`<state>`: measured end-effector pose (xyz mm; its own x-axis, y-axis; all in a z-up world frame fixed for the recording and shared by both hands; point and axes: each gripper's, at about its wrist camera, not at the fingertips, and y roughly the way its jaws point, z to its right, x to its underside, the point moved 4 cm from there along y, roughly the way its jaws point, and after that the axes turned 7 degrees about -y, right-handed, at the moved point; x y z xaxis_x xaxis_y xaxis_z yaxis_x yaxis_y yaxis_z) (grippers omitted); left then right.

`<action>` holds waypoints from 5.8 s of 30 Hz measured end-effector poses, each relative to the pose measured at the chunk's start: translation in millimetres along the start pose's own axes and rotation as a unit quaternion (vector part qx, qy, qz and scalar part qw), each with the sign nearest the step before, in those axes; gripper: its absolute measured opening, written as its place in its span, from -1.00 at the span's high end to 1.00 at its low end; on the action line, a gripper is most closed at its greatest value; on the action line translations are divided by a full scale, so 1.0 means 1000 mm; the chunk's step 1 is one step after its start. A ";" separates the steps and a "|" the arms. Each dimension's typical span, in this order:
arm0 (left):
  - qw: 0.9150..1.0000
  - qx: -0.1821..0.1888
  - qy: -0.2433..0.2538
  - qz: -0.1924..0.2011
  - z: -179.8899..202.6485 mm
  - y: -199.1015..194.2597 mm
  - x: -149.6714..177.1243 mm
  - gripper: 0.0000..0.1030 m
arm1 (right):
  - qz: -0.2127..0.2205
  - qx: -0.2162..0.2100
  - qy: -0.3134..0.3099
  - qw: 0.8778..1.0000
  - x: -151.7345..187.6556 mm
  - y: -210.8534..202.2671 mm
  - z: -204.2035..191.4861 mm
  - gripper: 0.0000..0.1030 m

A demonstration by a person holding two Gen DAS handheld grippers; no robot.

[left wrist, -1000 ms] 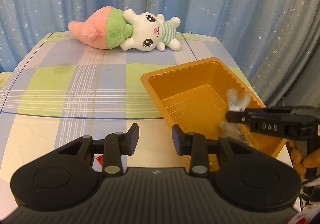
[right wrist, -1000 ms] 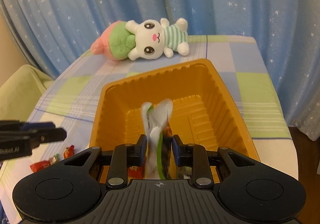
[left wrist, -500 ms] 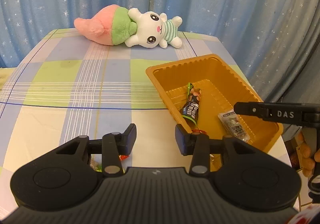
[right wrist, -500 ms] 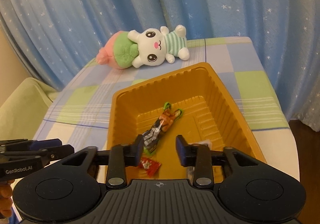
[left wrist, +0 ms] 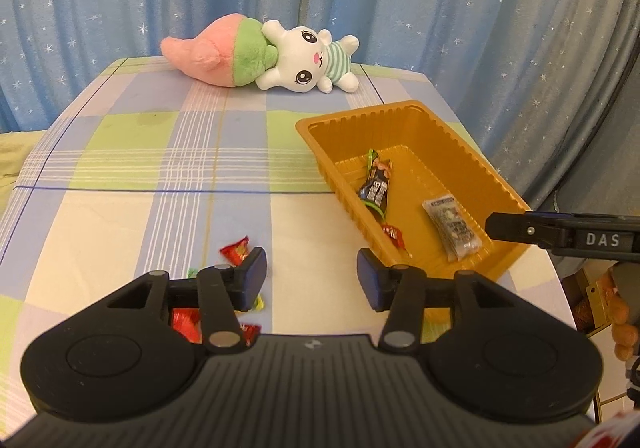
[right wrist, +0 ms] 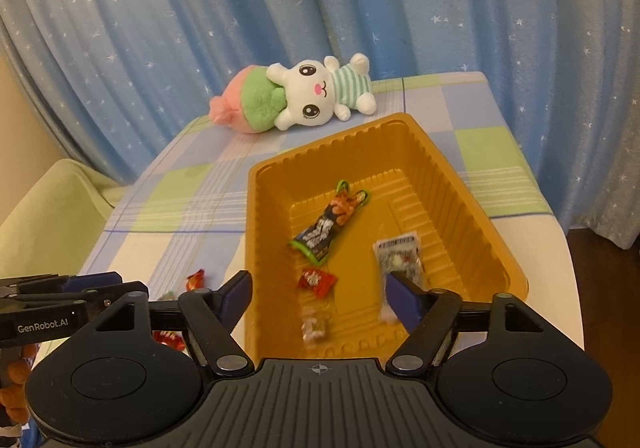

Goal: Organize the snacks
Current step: 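Withdraw both open grippers from the tray toward the remaining snacks, then lower the left gripper onto the large red candy packet and close it, then grasp a red wrapped candy with the right gripper while left gripper holds its packet, then carry both red candies over the orange tray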

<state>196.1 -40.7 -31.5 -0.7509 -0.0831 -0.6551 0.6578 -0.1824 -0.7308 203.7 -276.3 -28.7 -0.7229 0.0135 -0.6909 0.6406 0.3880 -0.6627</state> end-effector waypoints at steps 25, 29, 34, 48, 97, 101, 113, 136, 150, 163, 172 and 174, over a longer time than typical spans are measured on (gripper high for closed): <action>0.998 -0.040 -0.035 -0.014 -0.063 -0.068 0.082 0.08 | -0.048 -0.054 -0.036 0.997 0.070 -0.020 -0.083 -0.54; 0.998 -0.047 -0.041 -0.017 -0.074 -0.074 0.090 0.08 | -0.058 -0.063 -0.047 0.995 0.078 -0.014 -0.097 -0.54; 0.998 -0.051 -0.045 -0.017 -0.085 -0.078 0.094 0.08 | -0.068 -0.070 -0.058 0.994 0.082 -0.004 -0.112 -0.53; 0.999 -0.039 -0.010 -0.033 -0.100 -0.065 0.101 0.08 | -0.089 -0.065 -0.062 0.992 0.088 0.022 -0.134 -0.54; 0.987 0.034 0.091 -0.127 -0.072 0.052 0.080 0.17 | -0.093 0.028 0.052 0.994 0.098 0.016 -0.089 -0.53; 0.988 0.026 0.087 -0.125 -0.072 0.053 0.081 0.37 | -0.093 0.027 0.051 0.994 0.098 0.015 -0.088 -0.53; 0.993 0.009 0.044 -0.109 -0.097 0.023 0.089 0.52 | -0.093 0.000 0.028 0.995 0.094 0.021 -0.101 -0.53; 0.992 -0.092 -0.078 -0.037 -0.212 -0.032 0.059 0.52 | -0.082 -0.088 -0.056 0.991 0.046 0.102 -0.177 -0.28; 0.991 -0.090 -0.086 -0.044 -0.233 -0.018 0.051 0.52 | -0.124 -0.078 0.021 0.989 0.024 0.171 -0.202 -0.02; 0.991 -0.085 -0.090 -0.055 -0.241 -0.008 0.051 0.52 | -0.165 -0.044 -0.011 0.985 0.044 0.189 -0.209 0.42; 0.992 -0.080 -0.084 -0.053 -0.236 -0.012 0.050 0.52 | -0.146 -0.058 -0.047 0.986 0.046 0.175 -0.219 0.49; 0.992 -0.080 -0.083 -0.050 -0.234 -0.015 0.050 0.52 | -0.140 -0.062 -0.052 0.987 0.044 0.170 -0.220 0.49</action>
<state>162.8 187.2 -98.1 -0.8038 -0.2342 -0.5469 0.5703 -0.0415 -0.8204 223.7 -6.4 -108.6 -0.8322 -0.2017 -0.5166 0.3792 0.4729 -0.7954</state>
